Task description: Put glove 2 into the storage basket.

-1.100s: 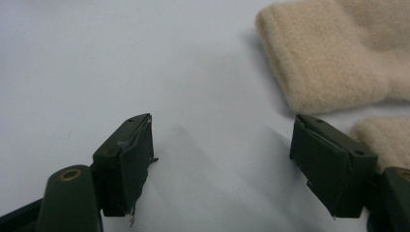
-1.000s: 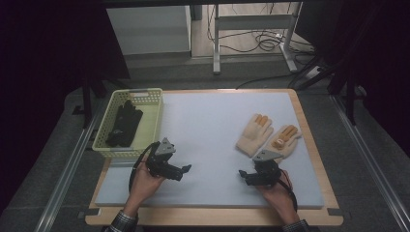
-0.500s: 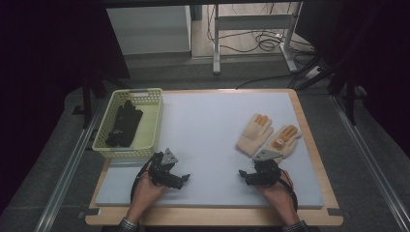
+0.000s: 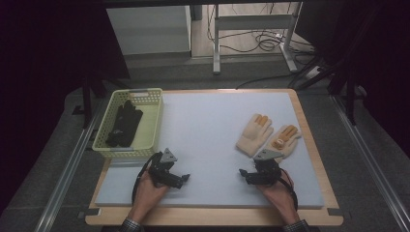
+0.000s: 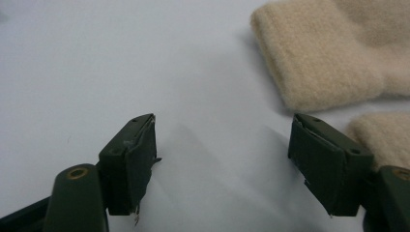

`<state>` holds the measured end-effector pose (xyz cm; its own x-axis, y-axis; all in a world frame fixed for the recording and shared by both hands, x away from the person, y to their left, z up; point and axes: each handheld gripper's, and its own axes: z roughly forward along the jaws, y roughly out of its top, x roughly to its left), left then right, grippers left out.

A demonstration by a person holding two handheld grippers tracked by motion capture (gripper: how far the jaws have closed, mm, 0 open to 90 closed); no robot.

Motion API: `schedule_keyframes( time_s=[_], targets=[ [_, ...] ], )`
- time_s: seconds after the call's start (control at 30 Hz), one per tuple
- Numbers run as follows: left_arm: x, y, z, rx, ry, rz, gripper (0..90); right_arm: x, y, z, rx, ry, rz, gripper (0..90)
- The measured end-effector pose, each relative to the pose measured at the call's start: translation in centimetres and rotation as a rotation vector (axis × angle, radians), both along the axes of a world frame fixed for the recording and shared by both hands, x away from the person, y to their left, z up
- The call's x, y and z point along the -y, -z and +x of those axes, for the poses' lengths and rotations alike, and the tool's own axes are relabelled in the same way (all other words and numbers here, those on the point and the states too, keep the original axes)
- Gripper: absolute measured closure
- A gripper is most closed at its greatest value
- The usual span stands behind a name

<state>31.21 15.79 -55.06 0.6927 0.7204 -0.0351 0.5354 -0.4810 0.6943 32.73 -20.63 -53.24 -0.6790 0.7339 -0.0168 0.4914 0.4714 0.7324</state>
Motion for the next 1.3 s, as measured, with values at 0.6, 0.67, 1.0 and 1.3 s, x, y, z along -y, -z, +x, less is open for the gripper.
schedule_keyframes(
  time_s=[0.6,0.67,1.0,1.3],
  targets=[
    [0.0,0.0,0.0,0.000,-0.001,-0.001,0.2,1.1,-3.3,3.1,0.005,0.048,0.036,29.2],
    [0.0,0.0,0.0,0.000,-0.001,0.000,0.2,1.3,-3.7,4.1,0.011,0.063,0.026,29.3],
    [0.0,0.0,0.0,0.000,-0.001,-0.001,0.3,1.5,-3.9,9.2,0.016,0.126,0.001,32.9],
    [0.0,0.0,0.0,0.001,-0.001,-0.001,0.3,0.0,-2.5,13.0,-0.003,0.169,-0.051,25.5]
  ],
)
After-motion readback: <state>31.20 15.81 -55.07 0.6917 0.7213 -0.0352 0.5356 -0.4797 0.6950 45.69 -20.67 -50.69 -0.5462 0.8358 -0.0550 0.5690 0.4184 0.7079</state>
